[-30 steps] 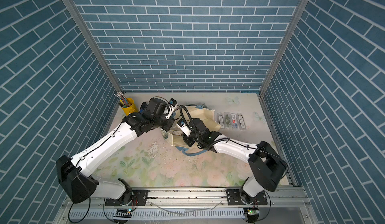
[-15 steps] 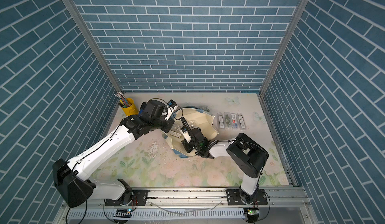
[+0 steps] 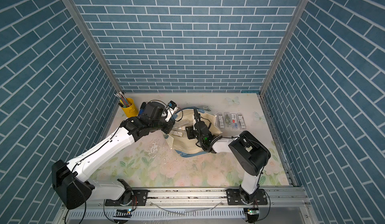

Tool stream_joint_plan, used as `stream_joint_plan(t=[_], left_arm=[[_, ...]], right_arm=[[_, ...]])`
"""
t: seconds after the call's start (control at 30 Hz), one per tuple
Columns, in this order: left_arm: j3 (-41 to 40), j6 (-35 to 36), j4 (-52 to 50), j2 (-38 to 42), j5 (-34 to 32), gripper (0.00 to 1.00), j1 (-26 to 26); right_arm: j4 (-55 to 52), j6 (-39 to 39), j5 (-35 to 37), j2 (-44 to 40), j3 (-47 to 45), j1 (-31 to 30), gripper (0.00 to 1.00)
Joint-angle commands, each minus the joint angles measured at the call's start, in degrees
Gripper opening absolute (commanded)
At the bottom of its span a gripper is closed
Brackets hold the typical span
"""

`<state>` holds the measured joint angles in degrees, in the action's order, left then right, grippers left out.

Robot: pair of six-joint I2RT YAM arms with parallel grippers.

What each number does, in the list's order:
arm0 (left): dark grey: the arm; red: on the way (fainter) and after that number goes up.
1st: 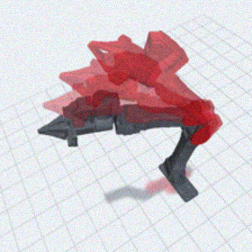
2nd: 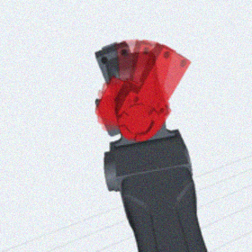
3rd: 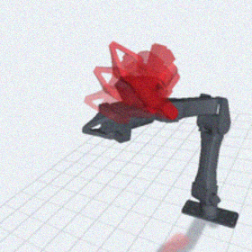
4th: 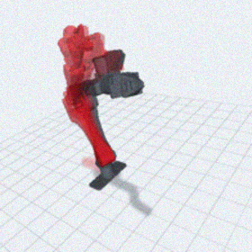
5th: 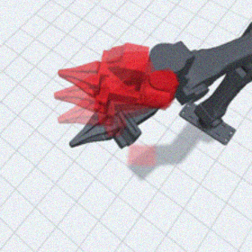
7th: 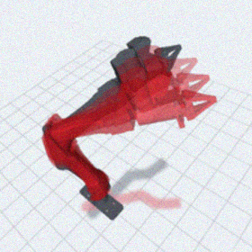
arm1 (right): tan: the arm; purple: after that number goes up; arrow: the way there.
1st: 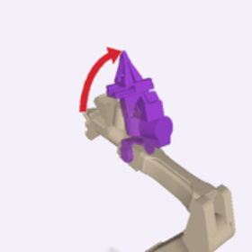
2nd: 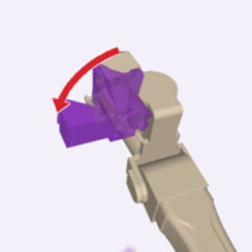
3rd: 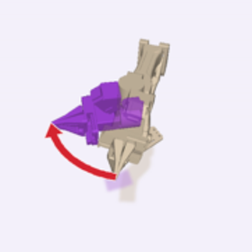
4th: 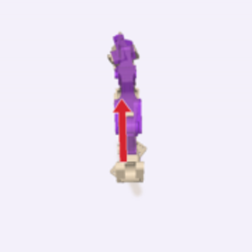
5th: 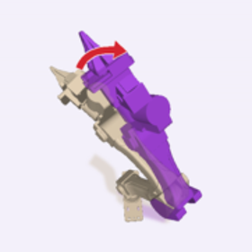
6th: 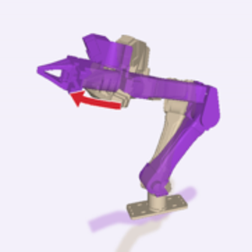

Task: Take out the compass set from the canvas bag
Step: Adjust the canvas bag at the center of the board.

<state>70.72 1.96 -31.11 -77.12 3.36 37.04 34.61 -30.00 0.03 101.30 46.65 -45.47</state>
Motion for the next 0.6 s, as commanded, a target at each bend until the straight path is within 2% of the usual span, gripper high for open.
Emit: stream_joint_plan(t=[0.0, 0.1, 0.2, 0.57], left_arm=[[-0.31, 0.53, 3.00, 1.97, 1.62, 0.00, 0.13], [-0.21, 0.65, 2.90, 2.02, 2.00, 0.00, 0.09], [-0.20, 0.64, 3.12, 1.98, 2.53, 0.00, 0.05], [-0.34, 0.69, 3.25, 1.93, 2.98, 0.00, 0.13]], right_arm=[[-2.93, 11.78, -9.46, 1.13, 4.62, 1.16, 0.45], [-7.35, 19.86, -18.31, 2.28, 6.75, 2.82, 0.47], [-12.66, 24.20, -22.84, 3.83, 9.65, 3.93, 0.50], [-20.39, 21.19, -28.55, 9.44, 14.87, 4.95, 0.58]])
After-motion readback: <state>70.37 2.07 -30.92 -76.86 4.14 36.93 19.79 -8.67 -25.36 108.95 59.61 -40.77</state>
